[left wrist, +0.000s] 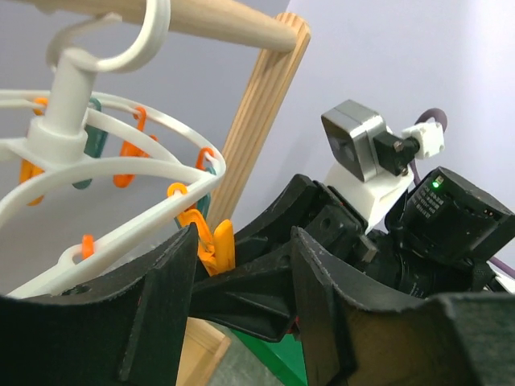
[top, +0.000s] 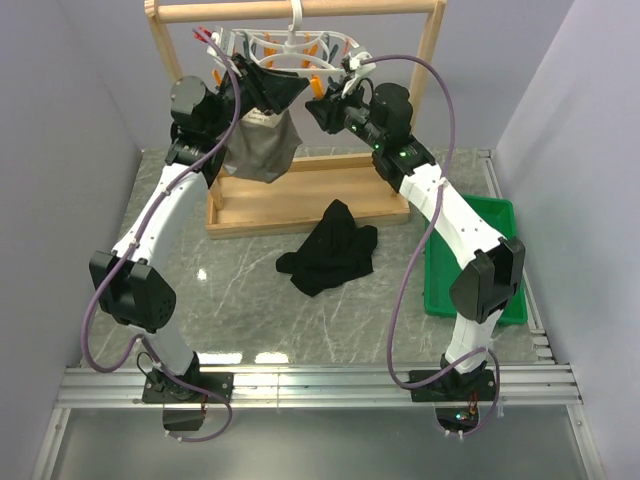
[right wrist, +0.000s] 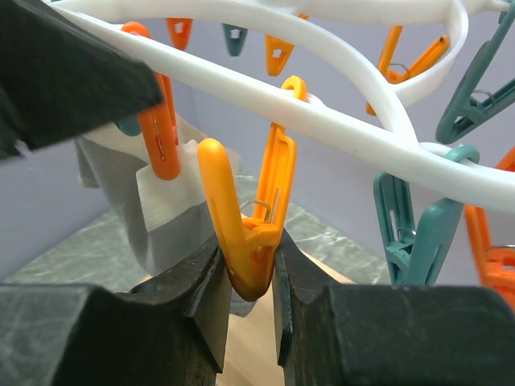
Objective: Clip the underwear to the hanger
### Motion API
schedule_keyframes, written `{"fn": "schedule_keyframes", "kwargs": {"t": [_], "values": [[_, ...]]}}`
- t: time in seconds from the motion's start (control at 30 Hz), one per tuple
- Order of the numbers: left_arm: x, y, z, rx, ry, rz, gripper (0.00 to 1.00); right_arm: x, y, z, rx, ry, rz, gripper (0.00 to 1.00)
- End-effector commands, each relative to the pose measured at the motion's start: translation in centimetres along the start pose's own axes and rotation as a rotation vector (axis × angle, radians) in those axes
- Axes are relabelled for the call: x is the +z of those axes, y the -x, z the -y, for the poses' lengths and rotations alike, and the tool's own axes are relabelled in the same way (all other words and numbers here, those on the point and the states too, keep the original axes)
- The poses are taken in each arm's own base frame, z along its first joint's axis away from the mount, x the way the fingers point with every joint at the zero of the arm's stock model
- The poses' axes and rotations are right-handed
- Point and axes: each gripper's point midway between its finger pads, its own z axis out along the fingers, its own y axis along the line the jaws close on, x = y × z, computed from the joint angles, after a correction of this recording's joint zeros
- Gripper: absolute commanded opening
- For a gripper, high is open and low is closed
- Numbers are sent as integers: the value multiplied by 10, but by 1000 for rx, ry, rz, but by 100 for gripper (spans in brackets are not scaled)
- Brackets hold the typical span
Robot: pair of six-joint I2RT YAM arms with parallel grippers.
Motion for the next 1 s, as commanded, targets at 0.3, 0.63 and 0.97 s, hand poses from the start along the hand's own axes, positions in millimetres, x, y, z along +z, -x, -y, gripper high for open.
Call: {"fn": "schedule_keyframes", "kwargs": {"t": [0.3,0.63,0.97], "values": [[8,-3,6,-132,-50,-16,57,-3,35,-19,101,114,91,0],[23,-8,-5,-203,-31,-17,56,-2,33,-19,112,122,90,0],[29,-10,-5,-231,-42,-10,50,0,30,-21,131,139,88,0]]}}
